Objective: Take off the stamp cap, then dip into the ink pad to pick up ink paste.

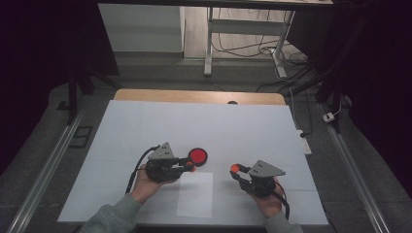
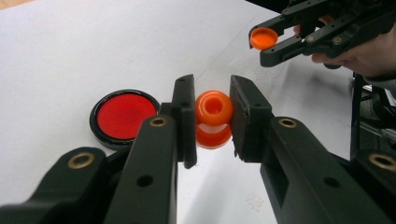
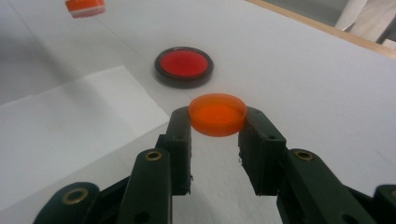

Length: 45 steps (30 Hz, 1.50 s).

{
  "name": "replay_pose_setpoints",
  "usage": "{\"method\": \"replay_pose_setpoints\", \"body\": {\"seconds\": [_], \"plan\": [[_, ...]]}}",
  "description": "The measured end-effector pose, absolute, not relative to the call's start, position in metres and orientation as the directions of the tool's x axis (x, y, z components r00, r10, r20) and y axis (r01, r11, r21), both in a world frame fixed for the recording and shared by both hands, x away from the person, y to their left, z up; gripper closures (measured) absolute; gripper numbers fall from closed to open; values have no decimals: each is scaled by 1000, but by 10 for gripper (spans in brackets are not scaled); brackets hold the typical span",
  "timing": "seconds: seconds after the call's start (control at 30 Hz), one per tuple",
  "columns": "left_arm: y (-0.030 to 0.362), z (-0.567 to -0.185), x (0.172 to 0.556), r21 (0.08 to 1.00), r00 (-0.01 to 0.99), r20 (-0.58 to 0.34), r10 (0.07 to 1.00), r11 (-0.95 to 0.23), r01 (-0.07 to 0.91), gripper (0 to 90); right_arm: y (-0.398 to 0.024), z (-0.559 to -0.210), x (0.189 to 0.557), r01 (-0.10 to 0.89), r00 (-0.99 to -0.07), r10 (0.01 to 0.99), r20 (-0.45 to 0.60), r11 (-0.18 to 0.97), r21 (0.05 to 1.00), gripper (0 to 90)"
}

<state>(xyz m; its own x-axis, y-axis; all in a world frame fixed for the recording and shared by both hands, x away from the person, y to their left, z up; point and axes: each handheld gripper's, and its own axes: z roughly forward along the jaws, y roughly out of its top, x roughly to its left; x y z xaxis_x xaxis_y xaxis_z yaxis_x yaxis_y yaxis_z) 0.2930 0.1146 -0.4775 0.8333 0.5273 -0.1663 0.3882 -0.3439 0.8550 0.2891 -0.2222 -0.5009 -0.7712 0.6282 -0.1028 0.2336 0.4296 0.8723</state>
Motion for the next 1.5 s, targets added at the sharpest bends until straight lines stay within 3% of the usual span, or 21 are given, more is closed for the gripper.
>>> {"method": "replay_pose_setpoints", "body": {"seconds": [0.83, 1.5], "plan": [[117, -479, 295, 852, 828, -161, 537, -347, 391, 726, -296, -497, 278, 281, -655, 747, -112, 379, 882, 647], [120, -478, 297, 855, 820, -160, 550, -338, 394, 726, -299, -497, 282, 278, -655, 746, -120, 386, 880, 647]]}}
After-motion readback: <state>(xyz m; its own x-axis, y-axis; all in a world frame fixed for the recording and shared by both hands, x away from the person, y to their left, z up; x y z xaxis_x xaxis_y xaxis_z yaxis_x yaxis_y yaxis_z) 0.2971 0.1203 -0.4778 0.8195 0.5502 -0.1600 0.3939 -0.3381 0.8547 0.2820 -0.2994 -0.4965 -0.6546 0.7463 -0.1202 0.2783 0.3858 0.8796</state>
